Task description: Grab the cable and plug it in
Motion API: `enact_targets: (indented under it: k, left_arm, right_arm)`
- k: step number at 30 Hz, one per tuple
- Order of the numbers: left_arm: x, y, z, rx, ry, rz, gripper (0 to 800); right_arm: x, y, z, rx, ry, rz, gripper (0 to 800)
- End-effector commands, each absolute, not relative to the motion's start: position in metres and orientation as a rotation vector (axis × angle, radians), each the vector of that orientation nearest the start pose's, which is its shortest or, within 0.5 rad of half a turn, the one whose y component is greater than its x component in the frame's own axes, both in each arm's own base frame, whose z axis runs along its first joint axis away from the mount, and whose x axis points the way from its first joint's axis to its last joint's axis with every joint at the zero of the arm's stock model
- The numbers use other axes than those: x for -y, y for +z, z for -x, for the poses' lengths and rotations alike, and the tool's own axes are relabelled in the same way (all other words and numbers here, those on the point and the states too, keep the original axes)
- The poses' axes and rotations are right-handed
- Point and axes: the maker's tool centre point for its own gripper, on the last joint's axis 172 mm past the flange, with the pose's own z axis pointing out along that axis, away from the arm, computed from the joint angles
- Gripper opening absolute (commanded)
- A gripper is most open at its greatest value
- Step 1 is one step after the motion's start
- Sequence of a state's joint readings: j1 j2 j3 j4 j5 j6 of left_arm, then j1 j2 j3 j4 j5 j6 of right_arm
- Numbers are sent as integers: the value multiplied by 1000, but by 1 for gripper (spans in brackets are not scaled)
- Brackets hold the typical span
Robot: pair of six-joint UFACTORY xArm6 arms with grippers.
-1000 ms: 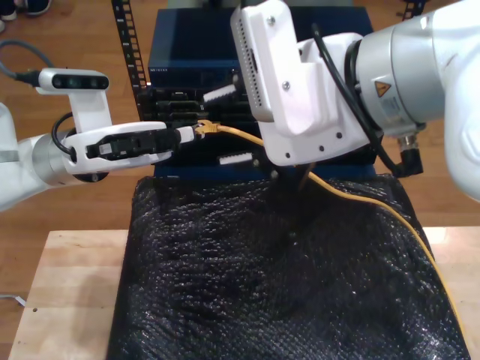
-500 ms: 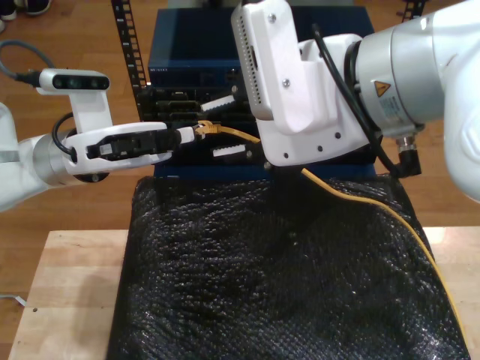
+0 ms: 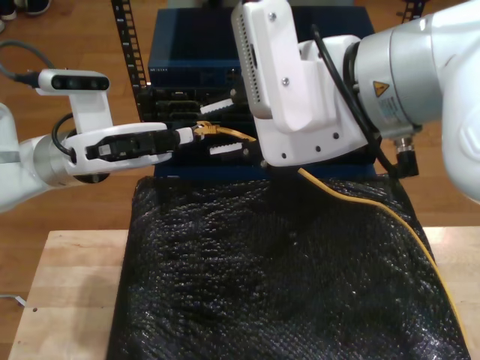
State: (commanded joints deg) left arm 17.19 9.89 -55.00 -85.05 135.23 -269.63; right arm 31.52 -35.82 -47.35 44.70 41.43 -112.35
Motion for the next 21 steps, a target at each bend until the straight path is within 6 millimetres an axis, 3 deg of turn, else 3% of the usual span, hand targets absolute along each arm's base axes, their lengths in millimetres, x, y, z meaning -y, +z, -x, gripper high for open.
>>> enact_targets:
  k: [3, 12, 21]
  left_arm:
    - [147, 435, -344, 666, 501, -880, 34]
    - [146, 437, -342, 669, 498, -868, 36]
    - [146, 438, -341, 670, 496, -862, 36]
  right_arm:
    - [-315, 452, -357, -2454, 1522, -1409, 287]
    - [-315, 447, -358, -2458, 1515, -1420, 285]
    - [-327, 449, -347, -2490, 1528, -1386, 285]
